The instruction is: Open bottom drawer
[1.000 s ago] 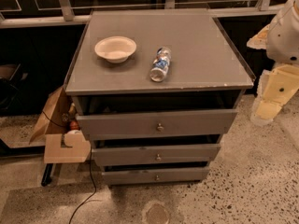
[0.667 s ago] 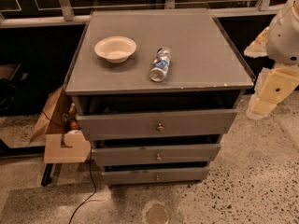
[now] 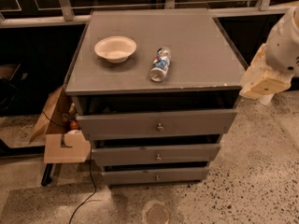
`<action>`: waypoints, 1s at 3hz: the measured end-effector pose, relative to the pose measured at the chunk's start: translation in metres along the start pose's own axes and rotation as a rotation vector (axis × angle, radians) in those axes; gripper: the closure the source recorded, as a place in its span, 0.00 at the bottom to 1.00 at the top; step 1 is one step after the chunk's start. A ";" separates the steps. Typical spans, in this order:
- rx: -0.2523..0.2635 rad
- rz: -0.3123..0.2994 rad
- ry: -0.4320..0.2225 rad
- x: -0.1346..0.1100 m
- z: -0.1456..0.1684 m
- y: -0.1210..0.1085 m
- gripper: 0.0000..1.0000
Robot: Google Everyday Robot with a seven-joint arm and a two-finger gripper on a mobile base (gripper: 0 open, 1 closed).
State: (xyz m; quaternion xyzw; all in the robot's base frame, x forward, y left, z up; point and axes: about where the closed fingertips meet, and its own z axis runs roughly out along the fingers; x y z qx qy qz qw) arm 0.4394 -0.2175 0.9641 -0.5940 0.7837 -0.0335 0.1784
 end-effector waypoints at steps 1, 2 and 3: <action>0.013 0.053 -0.067 0.012 0.042 0.010 0.88; -0.006 0.090 -0.149 0.020 0.097 0.027 1.00; -0.088 0.129 -0.235 0.028 0.172 0.053 1.00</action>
Offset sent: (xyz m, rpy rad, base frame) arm 0.0063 0.0113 -0.1826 0.2942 -0.0289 -0.0587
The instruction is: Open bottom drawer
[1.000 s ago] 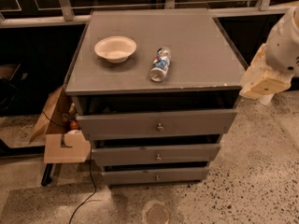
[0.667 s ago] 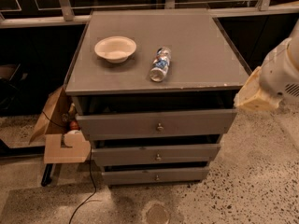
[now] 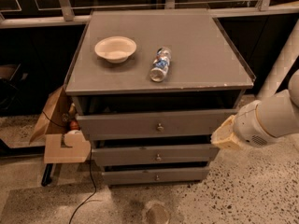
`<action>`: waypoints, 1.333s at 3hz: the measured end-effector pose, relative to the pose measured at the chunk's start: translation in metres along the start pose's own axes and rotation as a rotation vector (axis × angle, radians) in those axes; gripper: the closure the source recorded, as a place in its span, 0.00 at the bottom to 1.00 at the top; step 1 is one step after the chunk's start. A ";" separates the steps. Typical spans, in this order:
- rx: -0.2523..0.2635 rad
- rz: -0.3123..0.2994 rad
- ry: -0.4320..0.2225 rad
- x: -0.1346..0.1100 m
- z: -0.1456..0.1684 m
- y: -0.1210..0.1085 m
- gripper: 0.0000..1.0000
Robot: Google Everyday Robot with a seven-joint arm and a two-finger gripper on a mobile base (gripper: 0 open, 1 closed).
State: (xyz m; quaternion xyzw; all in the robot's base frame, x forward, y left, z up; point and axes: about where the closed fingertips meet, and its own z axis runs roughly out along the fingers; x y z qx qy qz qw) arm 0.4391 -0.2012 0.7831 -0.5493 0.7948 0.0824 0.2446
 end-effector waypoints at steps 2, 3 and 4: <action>-0.002 -0.014 0.006 0.023 0.021 0.003 1.00; -0.002 -0.026 0.006 0.059 0.062 0.011 1.00; 0.001 -0.028 -0.049 0.092 0.119 0.022 1.00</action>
Offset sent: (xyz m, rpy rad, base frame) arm -0.0066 -0.0256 -0.0772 -0.0160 0.0006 0.0267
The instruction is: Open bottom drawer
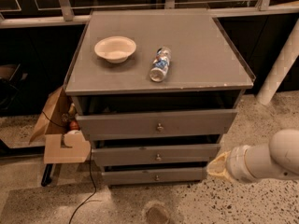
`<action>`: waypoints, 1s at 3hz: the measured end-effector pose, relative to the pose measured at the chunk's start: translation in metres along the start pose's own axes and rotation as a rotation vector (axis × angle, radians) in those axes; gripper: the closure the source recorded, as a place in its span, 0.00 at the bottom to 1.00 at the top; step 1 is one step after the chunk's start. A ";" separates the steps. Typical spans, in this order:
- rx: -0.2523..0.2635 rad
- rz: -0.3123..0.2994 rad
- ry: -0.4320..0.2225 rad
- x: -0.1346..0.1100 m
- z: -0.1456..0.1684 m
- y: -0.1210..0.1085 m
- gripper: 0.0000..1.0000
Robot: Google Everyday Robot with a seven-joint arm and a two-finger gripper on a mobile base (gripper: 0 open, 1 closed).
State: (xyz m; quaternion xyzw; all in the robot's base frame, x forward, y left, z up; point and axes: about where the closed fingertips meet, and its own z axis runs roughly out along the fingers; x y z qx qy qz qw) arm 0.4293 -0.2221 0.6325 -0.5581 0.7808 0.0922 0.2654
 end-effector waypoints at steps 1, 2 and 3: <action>-0.034 0.014 -0.056 0.030 0.066 0.010 1.00; -0.140 0.035 -0.071 0.058 0.149 0.032 1.00; -0.203 0.071 -0.088 0.067 0.178 0.056 1.00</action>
Offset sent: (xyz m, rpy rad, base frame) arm 0.0017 0.0637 -0.2821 0.1805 0.2478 0.1148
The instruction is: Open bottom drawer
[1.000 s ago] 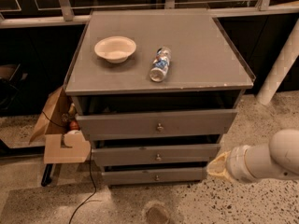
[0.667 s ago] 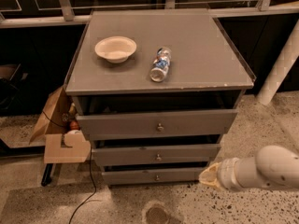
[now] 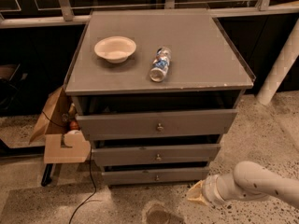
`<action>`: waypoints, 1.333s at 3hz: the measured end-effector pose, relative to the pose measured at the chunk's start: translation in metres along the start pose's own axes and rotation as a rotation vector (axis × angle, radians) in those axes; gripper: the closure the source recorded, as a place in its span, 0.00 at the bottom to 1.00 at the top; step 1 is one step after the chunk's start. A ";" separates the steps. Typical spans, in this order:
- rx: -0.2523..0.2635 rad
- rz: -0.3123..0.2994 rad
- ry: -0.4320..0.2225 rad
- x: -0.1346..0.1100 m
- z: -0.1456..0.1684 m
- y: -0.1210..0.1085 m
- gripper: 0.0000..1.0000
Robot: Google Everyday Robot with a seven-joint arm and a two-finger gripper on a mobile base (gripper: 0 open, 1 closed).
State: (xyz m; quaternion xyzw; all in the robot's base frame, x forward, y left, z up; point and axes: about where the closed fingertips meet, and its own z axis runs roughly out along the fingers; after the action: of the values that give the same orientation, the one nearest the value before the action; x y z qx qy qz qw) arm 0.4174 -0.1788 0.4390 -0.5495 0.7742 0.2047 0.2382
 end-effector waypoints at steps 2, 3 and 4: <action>0.030 -0.018 0.015 0.012 0.010 -0.008 1.00; 0.083 -0.083 0.011 0.027 0.041 -0.031 1.00; 0.104 -0.146 0.006 0.037 0.082 -0.055 1.00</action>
Offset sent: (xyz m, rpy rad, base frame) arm 0.0161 -0.0187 -0.0374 -0.0686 -0.0772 -0.0122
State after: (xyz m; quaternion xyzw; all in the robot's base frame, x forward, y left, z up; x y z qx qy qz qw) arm 0.4708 -0.1767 0.3480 -0.5918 0.7425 0.1447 0.2783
